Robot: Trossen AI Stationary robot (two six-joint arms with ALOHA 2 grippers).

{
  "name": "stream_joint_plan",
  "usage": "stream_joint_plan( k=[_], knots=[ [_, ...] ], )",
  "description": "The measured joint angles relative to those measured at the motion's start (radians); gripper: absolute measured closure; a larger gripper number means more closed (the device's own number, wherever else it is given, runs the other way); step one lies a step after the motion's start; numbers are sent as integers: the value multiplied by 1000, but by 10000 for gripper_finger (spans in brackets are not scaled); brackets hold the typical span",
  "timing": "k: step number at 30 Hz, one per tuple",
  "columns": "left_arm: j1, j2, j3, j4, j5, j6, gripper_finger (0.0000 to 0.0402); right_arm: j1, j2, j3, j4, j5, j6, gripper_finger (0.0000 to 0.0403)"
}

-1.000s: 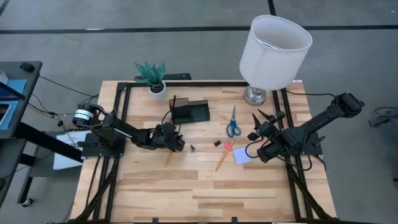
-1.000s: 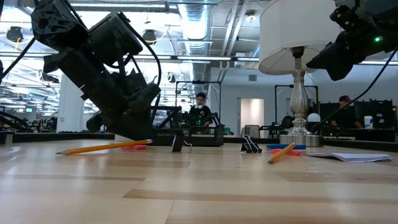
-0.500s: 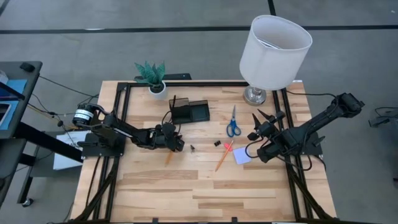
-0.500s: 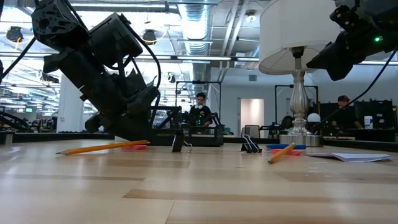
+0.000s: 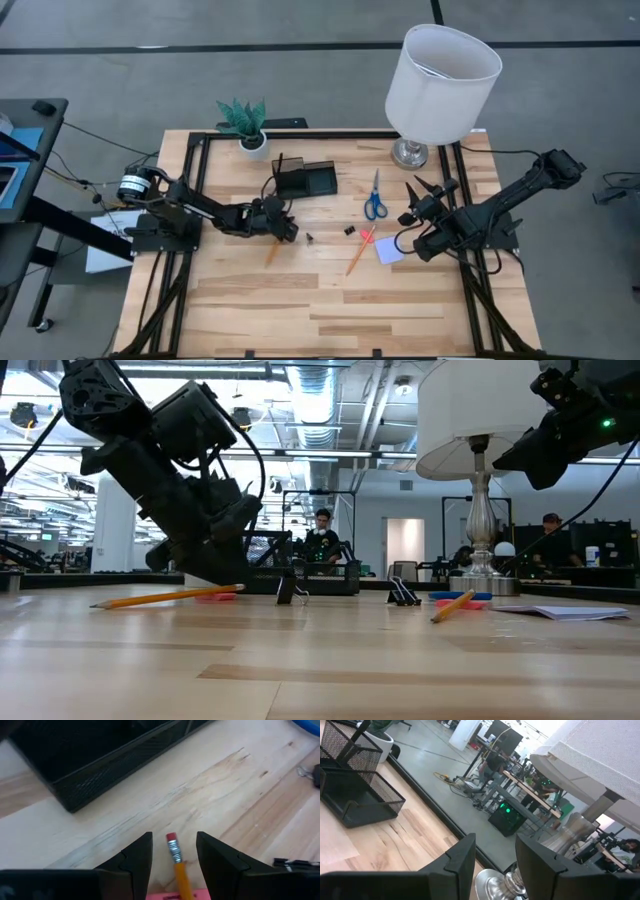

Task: Pick and place office supplies into organizer
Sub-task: Put the left yellow pencil into the black desk organizer

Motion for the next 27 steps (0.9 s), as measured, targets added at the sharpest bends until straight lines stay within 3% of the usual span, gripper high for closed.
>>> stream_joint_plan(
  k=[27],
  knots=[
    [14, 0, 12, -44, 27, 10, 258, 0, 0, 0, -6, -1, 0, 270]
  ],
)
